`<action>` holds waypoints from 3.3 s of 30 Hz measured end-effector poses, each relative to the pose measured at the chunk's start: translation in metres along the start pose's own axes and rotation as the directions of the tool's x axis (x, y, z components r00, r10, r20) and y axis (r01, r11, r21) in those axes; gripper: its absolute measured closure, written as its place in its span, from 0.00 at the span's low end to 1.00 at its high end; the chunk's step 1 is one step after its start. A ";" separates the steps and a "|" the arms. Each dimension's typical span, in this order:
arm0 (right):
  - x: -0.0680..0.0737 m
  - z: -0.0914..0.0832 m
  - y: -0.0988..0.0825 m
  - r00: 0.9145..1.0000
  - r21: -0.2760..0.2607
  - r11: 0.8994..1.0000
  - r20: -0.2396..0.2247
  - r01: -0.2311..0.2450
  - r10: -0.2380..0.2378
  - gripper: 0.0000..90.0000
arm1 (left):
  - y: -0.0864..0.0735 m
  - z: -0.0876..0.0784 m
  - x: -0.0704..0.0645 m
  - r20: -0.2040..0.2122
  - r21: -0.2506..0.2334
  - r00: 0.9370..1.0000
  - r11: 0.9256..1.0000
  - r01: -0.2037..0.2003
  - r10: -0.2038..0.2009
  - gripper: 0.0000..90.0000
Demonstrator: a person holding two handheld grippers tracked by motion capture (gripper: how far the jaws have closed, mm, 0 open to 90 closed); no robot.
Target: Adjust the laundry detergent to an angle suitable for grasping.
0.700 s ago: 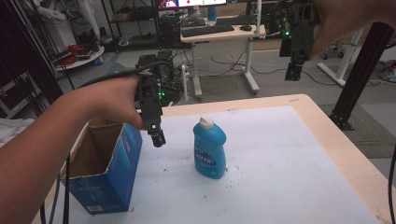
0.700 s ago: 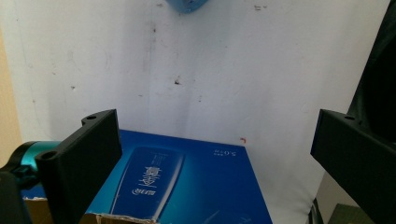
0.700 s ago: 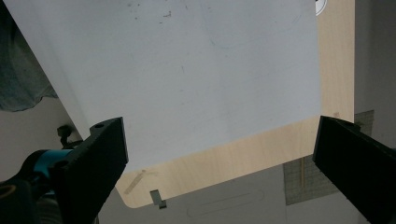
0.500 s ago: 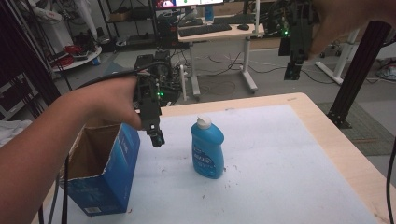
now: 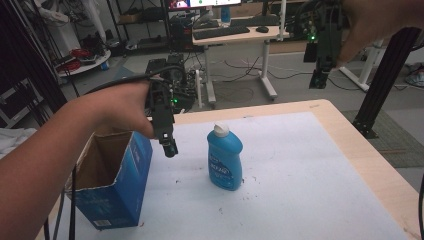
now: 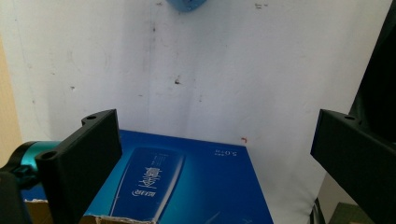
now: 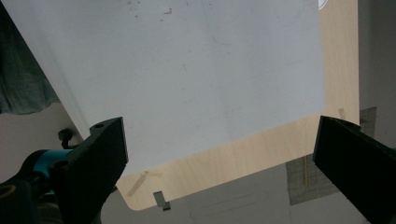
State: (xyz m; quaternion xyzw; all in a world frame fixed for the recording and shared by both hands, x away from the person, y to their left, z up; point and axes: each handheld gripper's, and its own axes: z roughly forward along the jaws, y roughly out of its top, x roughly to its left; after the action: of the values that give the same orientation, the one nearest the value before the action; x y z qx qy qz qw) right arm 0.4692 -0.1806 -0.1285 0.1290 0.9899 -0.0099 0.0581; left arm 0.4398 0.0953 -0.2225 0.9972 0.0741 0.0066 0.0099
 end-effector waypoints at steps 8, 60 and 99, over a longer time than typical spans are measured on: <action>0.006 -0.001 -0.011 1.000 -0.043 0.999 -0.012 -0.010 0.010 0.02 | 0.000 0.000 -0.001 -0.003 0.000 1.000 1.000 -0.003 0.003 0.02; 0.111 0.140 -0.027 0.968 -0.651 0.717 -0.194 -0.248 0.159 0.03 | -0.011 0.002 -0.014 -0.007 -0.023 1.000 1.000 -0.020 0.020 0.02; 0.085 0.207 0.055 0.932 -0.718 0.601 -0.209 -0.352 0.296 0.03 | -0.016 0.000 -0.020 -0.013 -0.016 1.000 1.000 -0.019 0.019 0.02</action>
State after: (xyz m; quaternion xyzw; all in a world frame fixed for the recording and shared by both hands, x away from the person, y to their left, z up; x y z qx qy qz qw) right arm 0.4252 -0.1133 -0.3443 0.2713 0.8676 0.4103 0.0727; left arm 0.4179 0.1083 -0.2228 0.9976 0.0648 0.0135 0.0176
